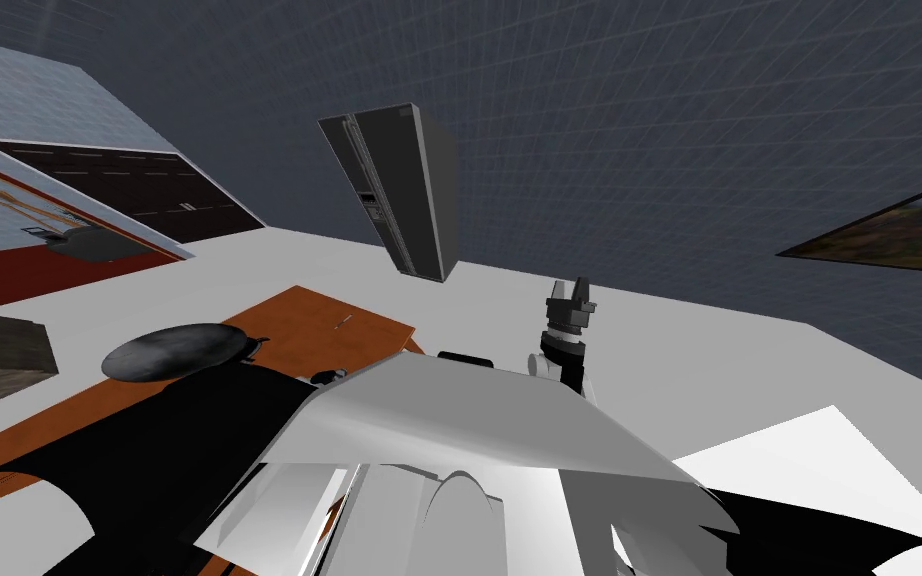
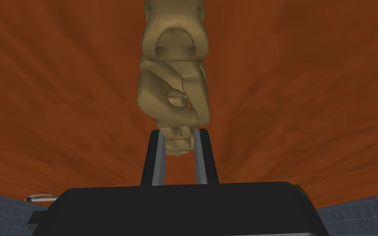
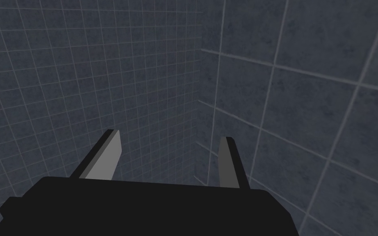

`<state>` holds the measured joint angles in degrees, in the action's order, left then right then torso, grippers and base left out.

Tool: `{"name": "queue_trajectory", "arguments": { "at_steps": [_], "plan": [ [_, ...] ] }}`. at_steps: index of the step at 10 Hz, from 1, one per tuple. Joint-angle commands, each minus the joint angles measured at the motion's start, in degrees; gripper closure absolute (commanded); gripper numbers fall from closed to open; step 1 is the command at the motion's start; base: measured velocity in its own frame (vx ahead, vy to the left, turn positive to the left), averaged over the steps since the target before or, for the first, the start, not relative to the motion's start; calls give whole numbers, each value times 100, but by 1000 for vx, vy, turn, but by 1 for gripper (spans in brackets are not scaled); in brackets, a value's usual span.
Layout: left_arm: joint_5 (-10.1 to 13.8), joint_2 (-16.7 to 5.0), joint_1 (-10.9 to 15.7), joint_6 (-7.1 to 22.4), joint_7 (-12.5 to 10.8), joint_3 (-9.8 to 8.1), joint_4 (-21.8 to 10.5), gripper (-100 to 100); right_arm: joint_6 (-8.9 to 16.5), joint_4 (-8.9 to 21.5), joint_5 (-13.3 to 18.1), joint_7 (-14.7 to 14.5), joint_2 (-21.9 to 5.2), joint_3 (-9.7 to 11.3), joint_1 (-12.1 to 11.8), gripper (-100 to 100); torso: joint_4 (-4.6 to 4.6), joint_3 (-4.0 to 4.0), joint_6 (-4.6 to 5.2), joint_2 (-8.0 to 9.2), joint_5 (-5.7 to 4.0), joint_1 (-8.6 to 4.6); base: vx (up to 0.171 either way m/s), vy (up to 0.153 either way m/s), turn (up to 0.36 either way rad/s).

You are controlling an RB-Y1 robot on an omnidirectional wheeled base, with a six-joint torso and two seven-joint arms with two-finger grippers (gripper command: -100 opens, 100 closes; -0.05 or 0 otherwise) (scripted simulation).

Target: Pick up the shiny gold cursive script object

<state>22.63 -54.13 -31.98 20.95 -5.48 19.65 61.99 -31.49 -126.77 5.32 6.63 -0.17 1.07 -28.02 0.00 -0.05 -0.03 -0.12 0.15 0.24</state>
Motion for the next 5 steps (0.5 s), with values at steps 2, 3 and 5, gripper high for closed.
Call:
{"name": "queue_trajectory", "arguments": {
  "at_steps": [2, 3, 5],
  "plan": [
    [5, -2, 5, 1, -17, -12, -2, 100, 0, 0, 0, 0, 0, 0, 0, 0, -5, -4, 4, -3, 14, 22, 0, 0, 0],
    [5, -3, 4, 1, -17, -12, -2, 100, 0, 0, 0, 0, 0, 0, 0, 0, -6, -5, 5, -5, 17, 31, 0, 0, 0],
    [27, -119, -98, 50, -46, -7, 197, 100, 0, 0, 0, 0, 0, 0, 0, 0, -6, -6, 4, -7, 19, 36, 0, -13, 4]
  ]
}}
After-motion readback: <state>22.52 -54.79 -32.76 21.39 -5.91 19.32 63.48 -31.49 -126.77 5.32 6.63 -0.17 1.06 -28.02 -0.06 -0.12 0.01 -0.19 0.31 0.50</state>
